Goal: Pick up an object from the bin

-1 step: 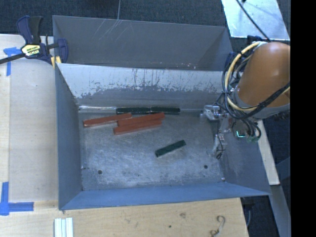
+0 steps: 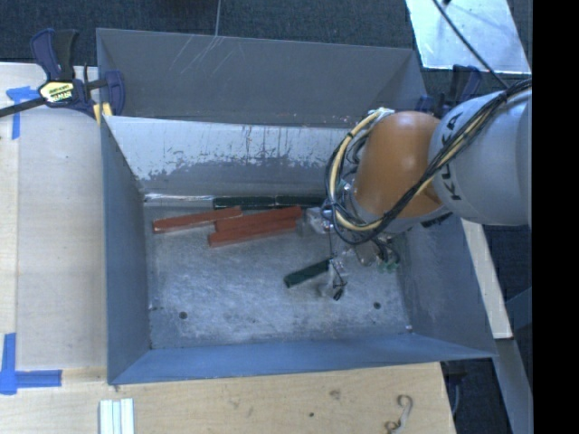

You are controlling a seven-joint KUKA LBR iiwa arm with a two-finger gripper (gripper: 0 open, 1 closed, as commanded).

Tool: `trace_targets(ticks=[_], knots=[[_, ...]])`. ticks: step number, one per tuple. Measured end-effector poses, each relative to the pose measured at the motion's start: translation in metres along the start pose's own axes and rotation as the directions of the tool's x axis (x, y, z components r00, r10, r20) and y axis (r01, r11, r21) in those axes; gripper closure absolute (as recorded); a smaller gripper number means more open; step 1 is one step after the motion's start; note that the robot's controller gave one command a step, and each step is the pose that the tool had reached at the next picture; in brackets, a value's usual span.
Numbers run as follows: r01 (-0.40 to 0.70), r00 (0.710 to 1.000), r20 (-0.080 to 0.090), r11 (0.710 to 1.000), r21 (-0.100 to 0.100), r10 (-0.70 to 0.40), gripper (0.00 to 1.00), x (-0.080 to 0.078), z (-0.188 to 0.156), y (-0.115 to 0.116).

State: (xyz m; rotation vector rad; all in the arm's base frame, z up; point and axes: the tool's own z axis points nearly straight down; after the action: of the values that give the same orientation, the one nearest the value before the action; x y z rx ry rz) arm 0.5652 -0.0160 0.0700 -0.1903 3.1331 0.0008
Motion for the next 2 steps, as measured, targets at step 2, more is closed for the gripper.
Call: trace_targets(ticks=[2], knots=[[-0.064,0.998,0.004,0.998,0.001,0.064,0.00,0.028,-0.062,0.032]])
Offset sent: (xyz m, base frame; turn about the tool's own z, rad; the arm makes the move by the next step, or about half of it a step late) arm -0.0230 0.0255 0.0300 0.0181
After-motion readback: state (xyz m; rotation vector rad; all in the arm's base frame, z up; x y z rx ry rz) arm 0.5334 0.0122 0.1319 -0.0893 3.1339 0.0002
